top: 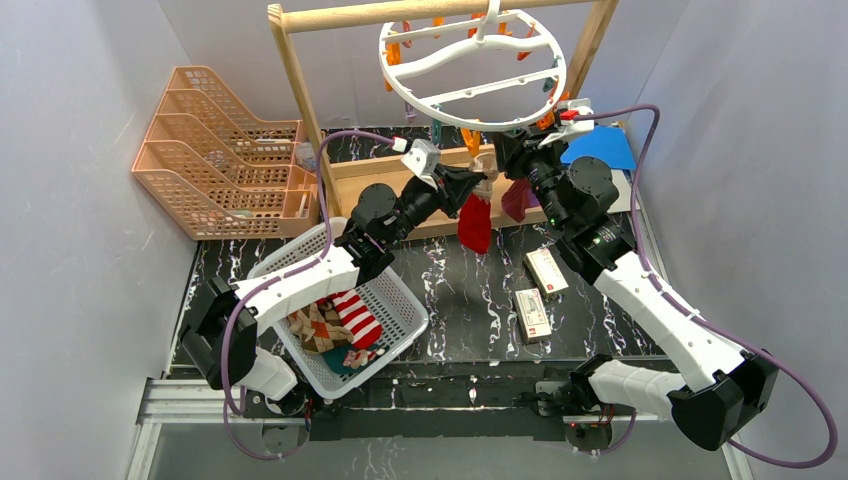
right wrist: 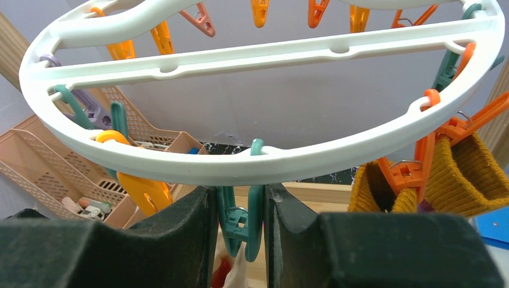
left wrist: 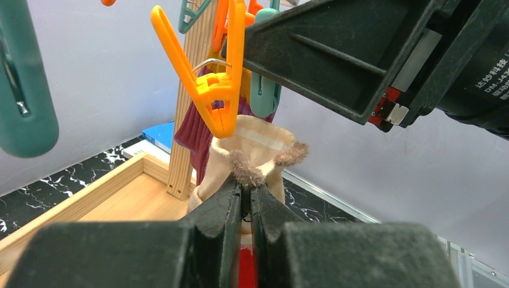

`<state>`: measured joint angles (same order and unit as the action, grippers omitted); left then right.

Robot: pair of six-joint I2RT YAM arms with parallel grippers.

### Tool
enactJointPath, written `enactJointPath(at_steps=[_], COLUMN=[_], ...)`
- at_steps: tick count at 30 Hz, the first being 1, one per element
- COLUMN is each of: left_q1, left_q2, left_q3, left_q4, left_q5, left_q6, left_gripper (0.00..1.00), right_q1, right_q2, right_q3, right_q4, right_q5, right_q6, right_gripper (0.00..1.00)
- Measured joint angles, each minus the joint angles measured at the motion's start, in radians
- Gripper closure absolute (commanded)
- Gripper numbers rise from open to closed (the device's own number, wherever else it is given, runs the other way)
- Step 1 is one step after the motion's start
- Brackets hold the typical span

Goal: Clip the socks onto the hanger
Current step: Open the clamp at the hanger.

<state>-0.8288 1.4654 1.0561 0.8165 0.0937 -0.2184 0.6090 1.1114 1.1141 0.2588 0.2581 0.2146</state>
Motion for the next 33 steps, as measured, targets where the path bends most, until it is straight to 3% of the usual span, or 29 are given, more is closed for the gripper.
enactJointPath(at_steps=[33], left_q1=[0.000], left_q2=[0.005], left_q3=[0.021], left_q4=[-0.001], left_q5=[0.001], left_q6=[-0.010], left_gripper=[1.00], right_q1=[0.000], right_q2=[0.000], right_q3=[-0.017], right_q4=[0.013], right_q5=[-0.007], right_q6=[0.021], right_gripper=[0.99])
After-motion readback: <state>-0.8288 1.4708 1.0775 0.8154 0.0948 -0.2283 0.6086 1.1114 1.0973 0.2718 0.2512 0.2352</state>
